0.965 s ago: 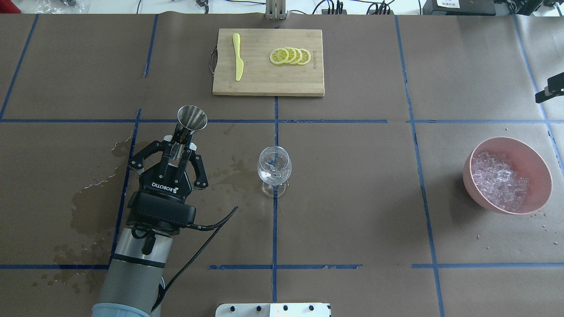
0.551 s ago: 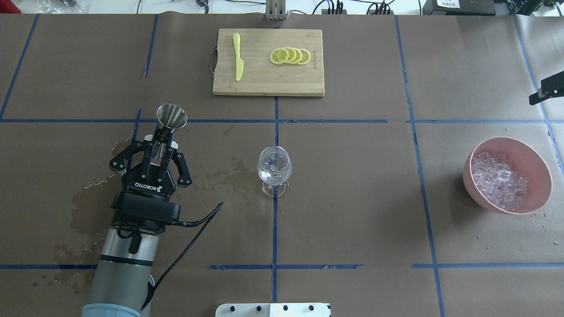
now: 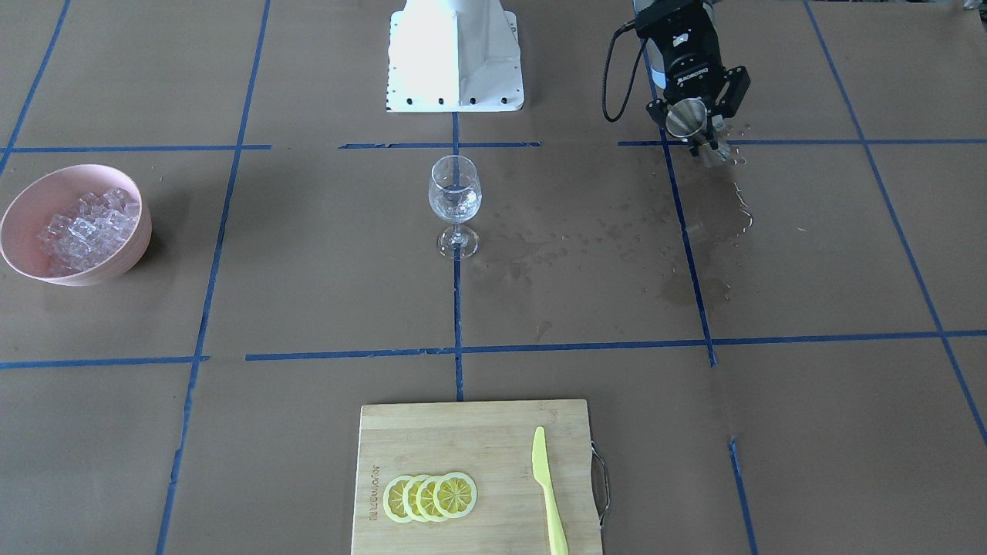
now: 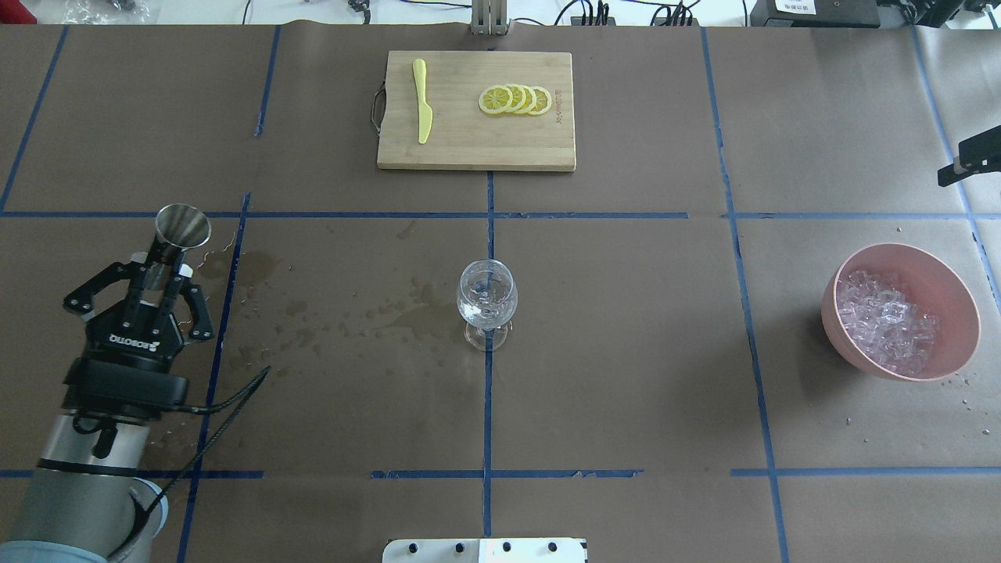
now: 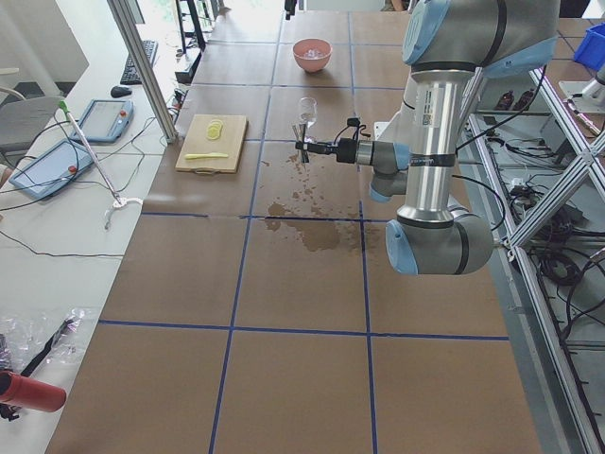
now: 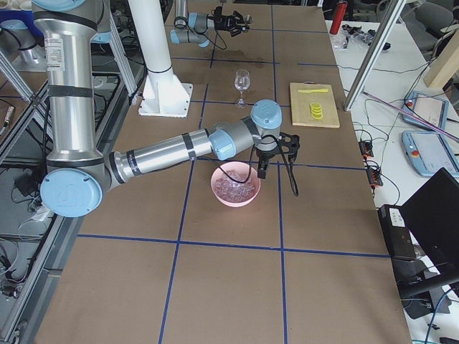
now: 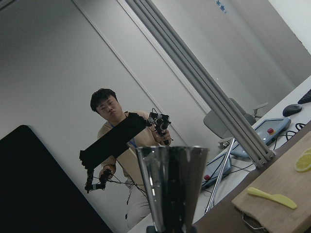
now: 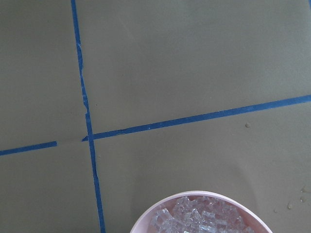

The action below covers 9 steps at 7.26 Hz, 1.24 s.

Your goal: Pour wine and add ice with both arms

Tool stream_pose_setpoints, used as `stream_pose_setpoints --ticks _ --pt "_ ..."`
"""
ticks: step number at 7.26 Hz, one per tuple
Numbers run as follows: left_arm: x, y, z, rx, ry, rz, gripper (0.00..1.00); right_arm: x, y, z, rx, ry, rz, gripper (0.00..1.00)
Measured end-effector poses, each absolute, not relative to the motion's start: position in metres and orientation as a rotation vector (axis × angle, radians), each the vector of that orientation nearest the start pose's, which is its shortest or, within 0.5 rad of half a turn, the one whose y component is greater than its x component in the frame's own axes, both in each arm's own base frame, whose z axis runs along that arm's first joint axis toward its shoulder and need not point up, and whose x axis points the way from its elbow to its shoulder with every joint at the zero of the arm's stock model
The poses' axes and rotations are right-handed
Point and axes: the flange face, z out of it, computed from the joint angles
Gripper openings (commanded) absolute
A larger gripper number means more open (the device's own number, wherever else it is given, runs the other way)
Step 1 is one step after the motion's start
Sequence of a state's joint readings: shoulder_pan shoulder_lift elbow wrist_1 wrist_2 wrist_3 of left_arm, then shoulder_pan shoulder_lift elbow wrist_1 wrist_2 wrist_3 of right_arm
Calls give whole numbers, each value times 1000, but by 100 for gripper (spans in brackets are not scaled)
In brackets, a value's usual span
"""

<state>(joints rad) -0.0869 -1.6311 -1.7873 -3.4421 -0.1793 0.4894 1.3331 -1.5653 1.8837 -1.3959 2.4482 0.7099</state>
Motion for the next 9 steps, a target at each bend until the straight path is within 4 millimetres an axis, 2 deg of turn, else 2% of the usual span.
stream_pose_setpoints --ticks 2,3,5,9 --pt "281 -256 437 1684 132 23 0 -61 -492 473 18 -975 217 100" --pt "263 -254 451 1688 134 34 0 -62 -492 473 19 -975 216 100" --pt "254 -253 459 1687 136 37 0 -61 -492 470 28 -973 215 100" --pt "263 -251 454 1679 145 27 0 -63 -490 465 39 -969 207 100"
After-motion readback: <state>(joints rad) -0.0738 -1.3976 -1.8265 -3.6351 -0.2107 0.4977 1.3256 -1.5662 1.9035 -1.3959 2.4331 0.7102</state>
